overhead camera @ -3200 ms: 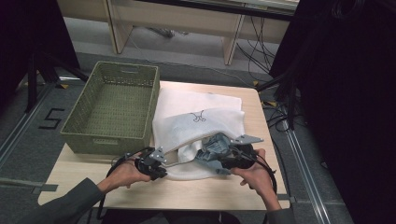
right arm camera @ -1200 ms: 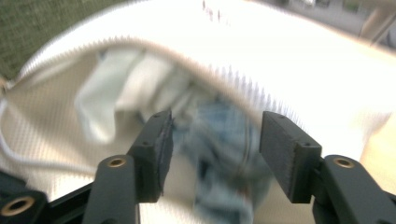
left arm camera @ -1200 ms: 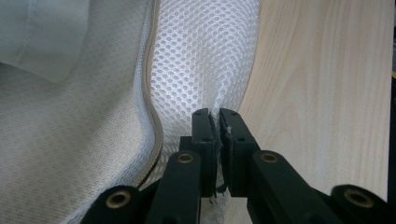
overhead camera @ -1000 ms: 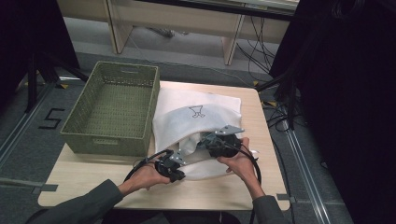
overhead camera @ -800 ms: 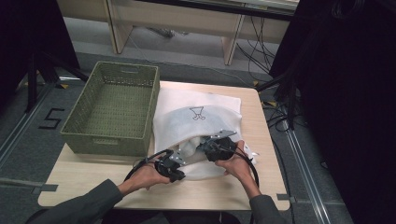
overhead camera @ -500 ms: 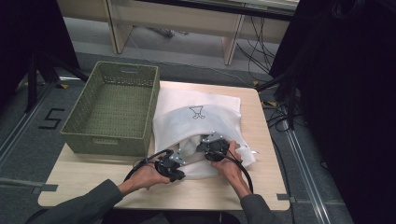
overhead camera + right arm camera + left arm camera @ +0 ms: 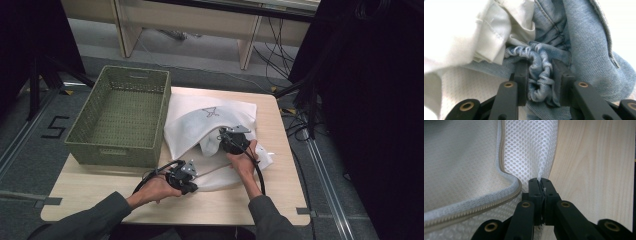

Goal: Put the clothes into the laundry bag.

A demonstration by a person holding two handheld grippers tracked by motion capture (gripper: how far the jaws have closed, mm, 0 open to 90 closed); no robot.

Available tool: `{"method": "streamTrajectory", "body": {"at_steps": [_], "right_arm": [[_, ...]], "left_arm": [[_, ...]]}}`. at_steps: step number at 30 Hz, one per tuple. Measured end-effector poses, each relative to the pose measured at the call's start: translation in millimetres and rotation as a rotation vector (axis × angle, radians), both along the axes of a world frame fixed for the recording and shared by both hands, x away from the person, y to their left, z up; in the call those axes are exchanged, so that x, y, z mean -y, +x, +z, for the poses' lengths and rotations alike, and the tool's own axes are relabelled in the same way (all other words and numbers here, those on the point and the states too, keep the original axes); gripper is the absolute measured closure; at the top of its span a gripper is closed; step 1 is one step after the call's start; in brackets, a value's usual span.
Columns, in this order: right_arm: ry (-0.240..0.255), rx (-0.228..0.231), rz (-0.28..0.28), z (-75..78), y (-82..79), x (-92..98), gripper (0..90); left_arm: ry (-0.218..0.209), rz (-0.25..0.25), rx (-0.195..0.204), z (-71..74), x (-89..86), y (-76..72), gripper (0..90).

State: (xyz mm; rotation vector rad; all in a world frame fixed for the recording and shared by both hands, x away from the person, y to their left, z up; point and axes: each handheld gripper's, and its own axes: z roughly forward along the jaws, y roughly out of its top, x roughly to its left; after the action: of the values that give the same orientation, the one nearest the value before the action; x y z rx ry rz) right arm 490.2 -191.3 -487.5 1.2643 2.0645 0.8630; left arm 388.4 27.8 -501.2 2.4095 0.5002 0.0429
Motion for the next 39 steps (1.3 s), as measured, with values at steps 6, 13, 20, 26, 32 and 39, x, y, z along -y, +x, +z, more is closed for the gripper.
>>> {"method": "streamTrajectory", "body": {"at_steps": [6, 13, 20, 26, 32, 39], "right_arm": [[0.037, -0.021, 0.029, 1.1, -3.9, 5.1, 64.6], [0.177, -0.081, 0.072, 21.7, -24.2, 18.7, 50.6], [0.278, -0.101, 0.196, 34.7, -45.3, 3.3, 44.0], [0.212, -0.137, 0.208, 20.3, -44.7, -26.7, 57.3], [0.111, -0.106, 0.127, -3.0, -26.7, -32.5, 74.1], [0.156, -0.085, 0.195, 20.5, -42.5, -21.1, 51.4]], "left_arm": [[0.005, 0.001, -0.004, 0.4, -0.3, 0.2, 86.0], [0.011, -0.003, -0.010, 0.9, -2.0, 1.5, 85.1], [0.004, 0.004, -0.009, 0.5, -1.2, 0.5, 84.7], [0.007, 0.003, -0.007, 0.6, -1.1, 0.3, 84.5], [0.005, 0.002, -0.001, 0.5, -1.1, -0.3, 84.5], [0.011, 0.000, 0.004, 0.8, -1.3, -0.8, 83.9]]}}
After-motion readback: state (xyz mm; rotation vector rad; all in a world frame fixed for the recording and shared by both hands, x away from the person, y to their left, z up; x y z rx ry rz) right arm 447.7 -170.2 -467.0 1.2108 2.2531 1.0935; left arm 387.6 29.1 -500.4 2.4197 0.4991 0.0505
